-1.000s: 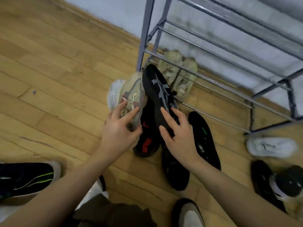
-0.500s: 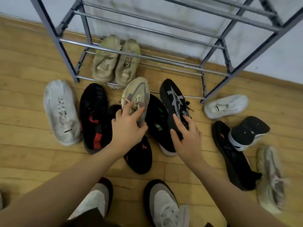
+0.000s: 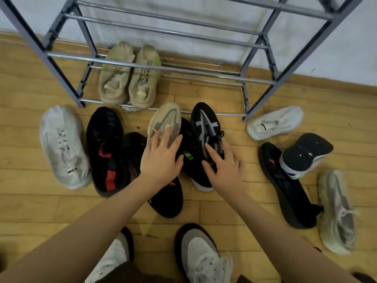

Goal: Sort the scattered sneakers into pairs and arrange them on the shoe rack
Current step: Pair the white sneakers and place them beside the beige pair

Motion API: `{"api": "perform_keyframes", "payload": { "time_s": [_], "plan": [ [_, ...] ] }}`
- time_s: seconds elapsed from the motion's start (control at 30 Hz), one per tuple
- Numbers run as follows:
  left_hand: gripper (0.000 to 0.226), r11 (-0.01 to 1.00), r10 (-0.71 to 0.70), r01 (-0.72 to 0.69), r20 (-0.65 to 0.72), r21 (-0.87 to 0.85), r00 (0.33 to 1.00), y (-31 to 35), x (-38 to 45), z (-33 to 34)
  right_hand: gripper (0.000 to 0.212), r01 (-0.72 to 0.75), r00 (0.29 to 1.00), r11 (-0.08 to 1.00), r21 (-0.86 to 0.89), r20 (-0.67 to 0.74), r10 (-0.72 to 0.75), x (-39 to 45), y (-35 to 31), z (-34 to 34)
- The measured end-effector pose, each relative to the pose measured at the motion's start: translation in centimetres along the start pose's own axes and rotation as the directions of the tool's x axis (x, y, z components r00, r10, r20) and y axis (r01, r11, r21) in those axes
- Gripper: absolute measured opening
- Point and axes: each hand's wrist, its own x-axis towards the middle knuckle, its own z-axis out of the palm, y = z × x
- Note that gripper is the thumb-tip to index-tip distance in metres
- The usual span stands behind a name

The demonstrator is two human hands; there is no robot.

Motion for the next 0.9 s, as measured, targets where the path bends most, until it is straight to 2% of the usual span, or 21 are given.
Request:
{"api": "perform_keyframes", "payload": {
  "time_s": [0.17,0.33,0.43,0.57,0.73,0.83,0.9],
  "plan": [
    [0.051,0.962,0.23,-0.225,0.016,-0.157,0.973,4.0,1.4,-0.8,0.043,-0.088,0.979,0.984,0.152,-0.167,0.113,0.8,2.0,-3.1],
    [0.04,0.906,0.406,-0.404,-0.009,-0.126,0.914,8.6,4.2,-0.7,0.04,-0.246,0.92,0.956,0.161,-0.272,0.283,0.1,7.1,-4.2],
    [0.04,0.886,0.457,-0.45,0.047,-0.11,0.888,11.6,6.1,0.3,0.042,-0.389,0.867,0.888,0.247,-0.228,0.444,0.3,10.5,-5.0],
    [0.045,0.848,0.529,-0.521,0.108,-0.099,0.841,15.6,7.3,2.8,0.046,-0.461,0.826,0.863,0.205,-0.257,0.502,-0.4,14.7,-5.7],
    [0.051,0.817,0.576,-0.561,0.141,-0.133,0.805,19.7,8.6,6.6,0.05,-0.593,0.695,0.744,0.308,-0.27,0.666,-1.6,19.0,-4.3],
    [0.06,0.806,0.592,-0.578,0.184,-0.129,0.785,21.9,9.5,9.1,0.053,-0.624,0.676,0.699,0.35,-0.207,0.707,-1.7,20.7,-3.5],
    [0.067,0.807,0.591,-0.576,0.198,-0.131,0.782,23.2,10.4,10.8,0.051,-0.622,0.692,0.702,0.347,-0.177,0.7,-1.7,21.9,-3.3]
  ]
}}
